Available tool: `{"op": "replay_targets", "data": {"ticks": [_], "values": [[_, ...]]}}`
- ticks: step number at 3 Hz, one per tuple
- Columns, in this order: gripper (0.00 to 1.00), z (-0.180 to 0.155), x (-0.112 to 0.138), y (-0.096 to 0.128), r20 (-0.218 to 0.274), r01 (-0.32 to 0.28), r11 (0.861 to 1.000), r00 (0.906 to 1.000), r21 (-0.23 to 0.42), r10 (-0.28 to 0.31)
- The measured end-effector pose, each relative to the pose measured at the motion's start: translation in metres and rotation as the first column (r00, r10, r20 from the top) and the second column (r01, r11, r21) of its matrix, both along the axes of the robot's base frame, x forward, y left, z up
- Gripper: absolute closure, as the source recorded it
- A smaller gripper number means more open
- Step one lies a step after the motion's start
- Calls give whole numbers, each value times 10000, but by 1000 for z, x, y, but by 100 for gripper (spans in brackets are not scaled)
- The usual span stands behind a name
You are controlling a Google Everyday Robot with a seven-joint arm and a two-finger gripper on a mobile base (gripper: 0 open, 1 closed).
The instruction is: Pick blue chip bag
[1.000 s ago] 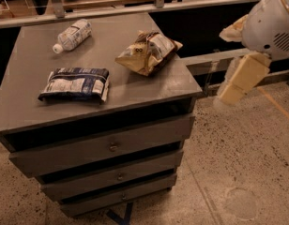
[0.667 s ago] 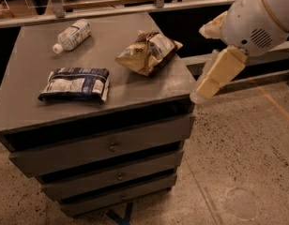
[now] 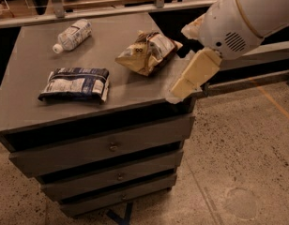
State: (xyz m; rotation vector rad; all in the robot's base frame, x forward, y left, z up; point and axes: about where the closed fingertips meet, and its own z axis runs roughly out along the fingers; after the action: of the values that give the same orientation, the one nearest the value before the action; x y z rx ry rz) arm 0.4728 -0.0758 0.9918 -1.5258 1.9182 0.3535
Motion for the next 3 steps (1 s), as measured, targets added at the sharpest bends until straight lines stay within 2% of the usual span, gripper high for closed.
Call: {"op": "replay_targets", "data": {"ticks": [1, 2, 3], "values": [[0, -13, -1, 15, -277, 5, 9979, 9996, 644, 13], [0, -41, -1, 47, -544, -124, 9884, 9983, 1514, 208], [0, -61, 5, 77, -375, -172, 9795, 9990, 2008, 252]]}}
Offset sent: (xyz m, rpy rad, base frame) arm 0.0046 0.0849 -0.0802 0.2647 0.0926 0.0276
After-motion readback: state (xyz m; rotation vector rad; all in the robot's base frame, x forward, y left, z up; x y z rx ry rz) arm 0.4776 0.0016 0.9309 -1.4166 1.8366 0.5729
